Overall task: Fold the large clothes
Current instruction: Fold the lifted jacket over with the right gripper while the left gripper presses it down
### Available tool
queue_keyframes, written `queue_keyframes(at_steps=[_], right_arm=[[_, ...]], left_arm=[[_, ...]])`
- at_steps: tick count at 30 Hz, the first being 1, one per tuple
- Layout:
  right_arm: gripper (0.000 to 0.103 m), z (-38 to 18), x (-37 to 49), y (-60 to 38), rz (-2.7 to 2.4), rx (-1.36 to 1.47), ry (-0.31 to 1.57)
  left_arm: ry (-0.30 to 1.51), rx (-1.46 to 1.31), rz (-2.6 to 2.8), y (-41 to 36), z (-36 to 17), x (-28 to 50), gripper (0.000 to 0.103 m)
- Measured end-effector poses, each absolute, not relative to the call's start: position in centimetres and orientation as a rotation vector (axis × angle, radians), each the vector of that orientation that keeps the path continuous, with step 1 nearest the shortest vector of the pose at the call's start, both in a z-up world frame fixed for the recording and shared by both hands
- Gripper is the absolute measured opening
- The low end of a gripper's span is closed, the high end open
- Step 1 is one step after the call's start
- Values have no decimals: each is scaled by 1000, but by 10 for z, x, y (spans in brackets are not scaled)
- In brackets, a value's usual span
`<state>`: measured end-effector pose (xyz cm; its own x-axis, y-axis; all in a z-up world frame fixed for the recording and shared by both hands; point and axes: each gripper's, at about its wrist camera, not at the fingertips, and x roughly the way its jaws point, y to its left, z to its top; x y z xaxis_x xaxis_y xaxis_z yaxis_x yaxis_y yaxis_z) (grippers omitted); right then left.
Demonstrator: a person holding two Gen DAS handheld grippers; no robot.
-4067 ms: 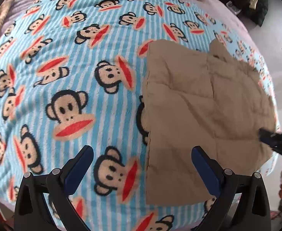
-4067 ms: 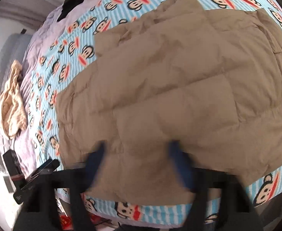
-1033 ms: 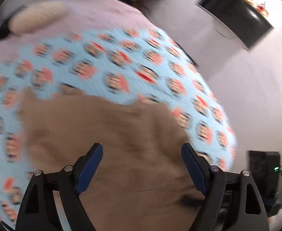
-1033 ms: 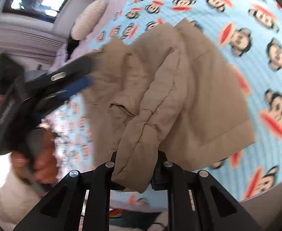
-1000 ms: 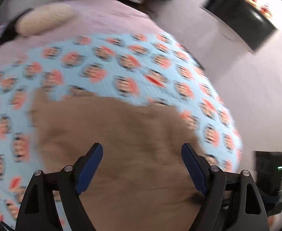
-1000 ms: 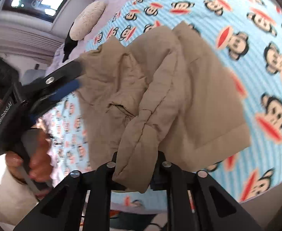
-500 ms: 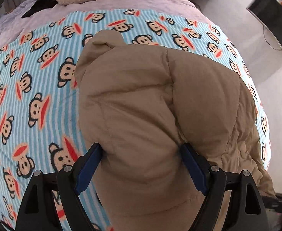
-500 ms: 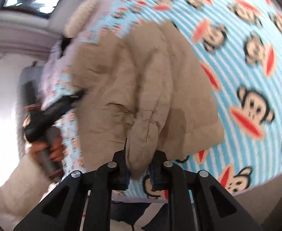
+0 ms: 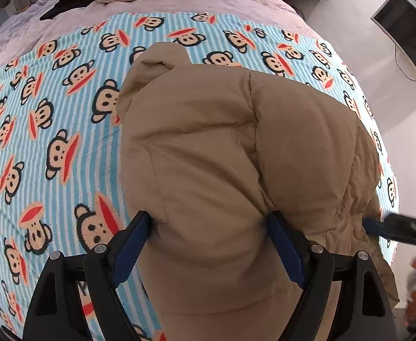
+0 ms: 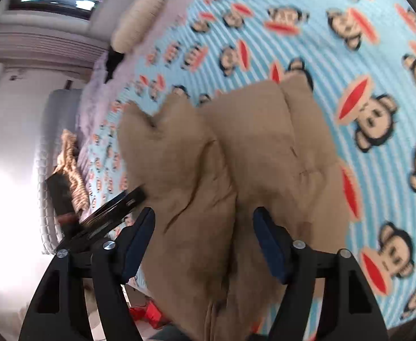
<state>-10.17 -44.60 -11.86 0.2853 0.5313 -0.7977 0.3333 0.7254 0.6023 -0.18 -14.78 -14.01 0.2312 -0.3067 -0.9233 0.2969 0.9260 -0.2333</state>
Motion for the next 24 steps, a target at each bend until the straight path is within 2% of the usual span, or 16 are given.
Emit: queue_keyframes(at_steps=[6, 8, 9, 10, 17, 21, 24], right_arm=[[74, -153, -74, -452, 146, 965, 1300], [39, -156, -68, -451, 182, 1012, 1294], [15, -154, -66, -450, 192, 1012, 1291], [11, -151, -66, -450, 194, 1003, 1285], [6, -135, -85, -473, 109, 797, 1282], [1, -145, -102, -509, -12, 786, 1295], [1, -160, -112, -529, -53, 843, 1322]], left_arm=[[1280, -9, -405, -148, -143, 0, 84], [1289, 0, -401, -149, -143, 1, 84], [1291, 10, -401, -151, -143, 2, 84], [1292, 21, -404, -154, -141, 2, 84], [1259, 150, -461, -206, -131, -8, 84], [1222, 232, -454, -242, -131, -14, 84], [1216, 245, -442, -251, -136, -13, 84]])
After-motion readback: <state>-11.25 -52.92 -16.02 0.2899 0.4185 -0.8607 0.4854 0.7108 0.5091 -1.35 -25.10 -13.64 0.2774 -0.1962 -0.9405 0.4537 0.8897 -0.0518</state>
